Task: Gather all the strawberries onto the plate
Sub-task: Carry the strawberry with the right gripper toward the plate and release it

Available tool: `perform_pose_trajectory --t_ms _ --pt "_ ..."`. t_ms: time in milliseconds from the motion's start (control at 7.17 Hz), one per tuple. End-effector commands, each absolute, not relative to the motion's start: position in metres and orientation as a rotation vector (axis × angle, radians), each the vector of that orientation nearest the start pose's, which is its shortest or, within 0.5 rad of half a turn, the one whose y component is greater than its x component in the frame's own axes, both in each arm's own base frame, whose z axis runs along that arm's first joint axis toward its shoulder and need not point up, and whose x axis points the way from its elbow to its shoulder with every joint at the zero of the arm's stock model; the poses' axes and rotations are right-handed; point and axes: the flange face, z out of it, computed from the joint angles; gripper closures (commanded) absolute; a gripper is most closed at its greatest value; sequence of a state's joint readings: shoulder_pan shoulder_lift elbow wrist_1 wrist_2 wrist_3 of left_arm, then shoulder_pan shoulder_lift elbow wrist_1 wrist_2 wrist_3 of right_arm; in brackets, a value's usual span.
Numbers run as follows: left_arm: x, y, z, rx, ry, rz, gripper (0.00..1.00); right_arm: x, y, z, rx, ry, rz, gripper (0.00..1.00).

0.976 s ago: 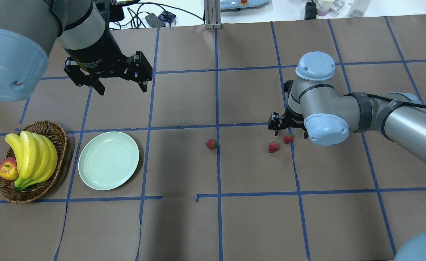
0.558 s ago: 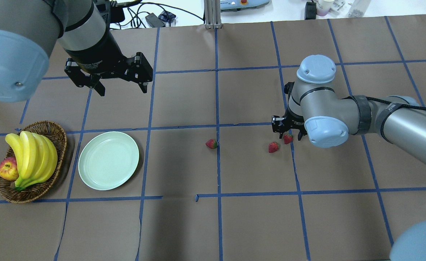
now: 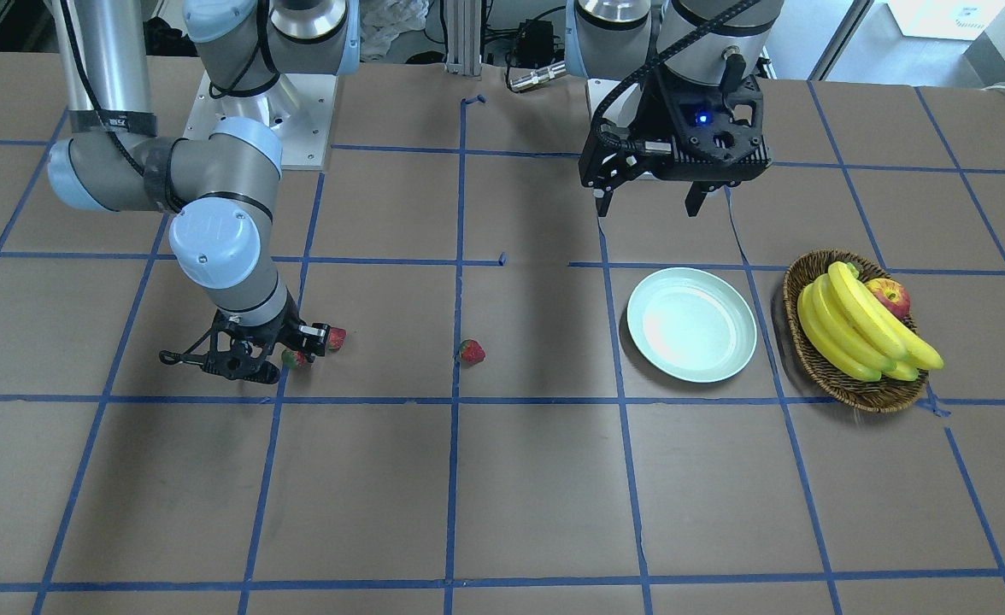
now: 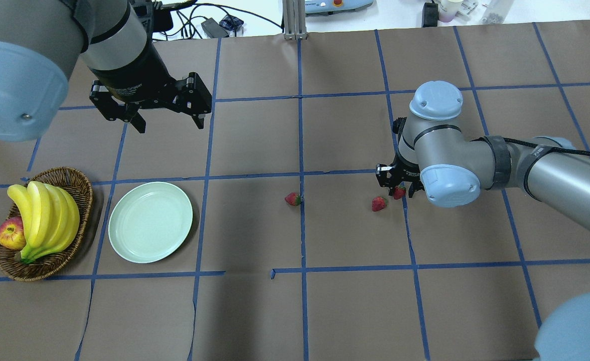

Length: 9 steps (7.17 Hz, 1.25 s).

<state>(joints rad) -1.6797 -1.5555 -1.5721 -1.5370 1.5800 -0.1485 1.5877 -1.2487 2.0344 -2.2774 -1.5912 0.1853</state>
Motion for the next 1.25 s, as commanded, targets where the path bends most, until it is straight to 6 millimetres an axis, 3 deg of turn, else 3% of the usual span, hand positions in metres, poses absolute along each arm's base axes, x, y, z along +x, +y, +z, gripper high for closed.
perform_pose_trajectory --t_ms 0,279,418,697,837,976,1115 --pt "-0.185 -0.472 0.5 -0.063 3.137 -0.081 0.0 0.14 -0.503 0.188 0.263 3.153 0.082 0.96" --pt "-0.185 -0.473 0.499 -0.063 3.139 -0.078 0.0 0.157 -0.533 0.23 0.245 3.1 -0.051 1.0" --pt "-0.185 -0.472 0.5 -0.063 3.139 -0.08 0.0 0.195 -0.525 0.238 0.163 3.09 -0.07 1.0" --pt "-0.185 -0.471 0.5 -0.061 3.137 -0.083 0.0 0.31 -0.473 0.243 0.08 3.073 -0.072 1.0" --pt "-0.185 -0.471 0.5 -0.061 3.137 -0.083 0.0 0.367 -0.434 0.237 0.04 3.068 -0.07 1.0" --pt "-0.185 -0.471 0.5 -0.061 3.137 -0.083 0.0 0.401 -0.408 0.224 -0.053 3.076 -0.033 0.97" --pt "-0.185 -0.471 0.5 -0.063 3.136 -0.083 0.0 0.416 -0.402 0.202 -0.079 3.065 0.024 0.95"
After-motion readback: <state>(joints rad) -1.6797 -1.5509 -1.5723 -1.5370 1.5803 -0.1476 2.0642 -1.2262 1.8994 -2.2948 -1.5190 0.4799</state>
